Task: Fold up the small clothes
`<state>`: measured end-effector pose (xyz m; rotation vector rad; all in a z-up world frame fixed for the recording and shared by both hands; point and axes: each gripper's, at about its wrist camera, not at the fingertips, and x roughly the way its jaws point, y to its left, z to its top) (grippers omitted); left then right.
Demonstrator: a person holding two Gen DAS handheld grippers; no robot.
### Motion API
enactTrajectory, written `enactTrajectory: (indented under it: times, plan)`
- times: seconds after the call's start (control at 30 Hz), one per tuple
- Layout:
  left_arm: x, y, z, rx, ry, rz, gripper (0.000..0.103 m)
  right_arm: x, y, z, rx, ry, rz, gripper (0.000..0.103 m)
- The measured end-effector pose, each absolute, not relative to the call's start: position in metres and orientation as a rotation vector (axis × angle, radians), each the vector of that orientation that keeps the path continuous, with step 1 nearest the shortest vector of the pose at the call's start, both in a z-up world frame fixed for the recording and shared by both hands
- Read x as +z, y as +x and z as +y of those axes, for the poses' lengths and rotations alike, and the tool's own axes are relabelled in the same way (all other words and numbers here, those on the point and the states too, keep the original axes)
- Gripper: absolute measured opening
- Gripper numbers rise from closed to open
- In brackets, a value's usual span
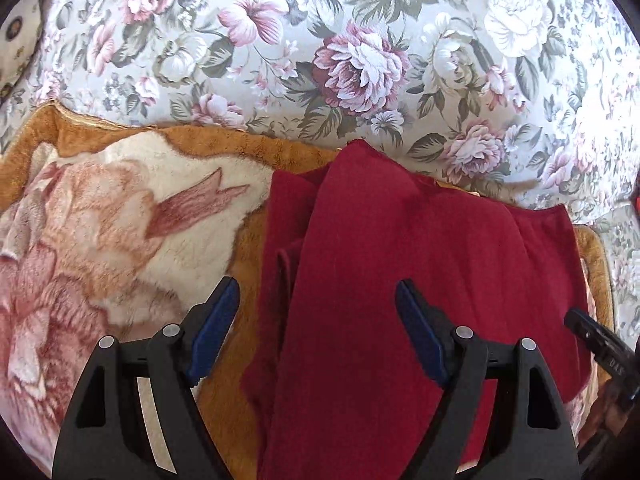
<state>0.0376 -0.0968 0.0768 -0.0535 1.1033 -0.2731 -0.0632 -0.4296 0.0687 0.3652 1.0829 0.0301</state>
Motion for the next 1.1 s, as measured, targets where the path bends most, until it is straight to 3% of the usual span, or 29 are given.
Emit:
enactTrajectory:
  times: [0.63,0.87,1.1]
  plan:
    - [0.138,-0.072,-0.071,-0.257,0.013,0.962,0.081,0.126,-0.147,-0.408,0.012,0.412,1.047,0.037]
    - [0.12,-0.065,-0.088,-0.29,-0.015,0.993,0.081,0.132,-0.152,-0.412,-0.012,0.4,1.036,0.037]
    - [0.076,-0.041,-0.095,-0.271,-0.017,1.061,0.08,0.098,-0.137,-0.428,-0.031,0.405,1.088,0.037]
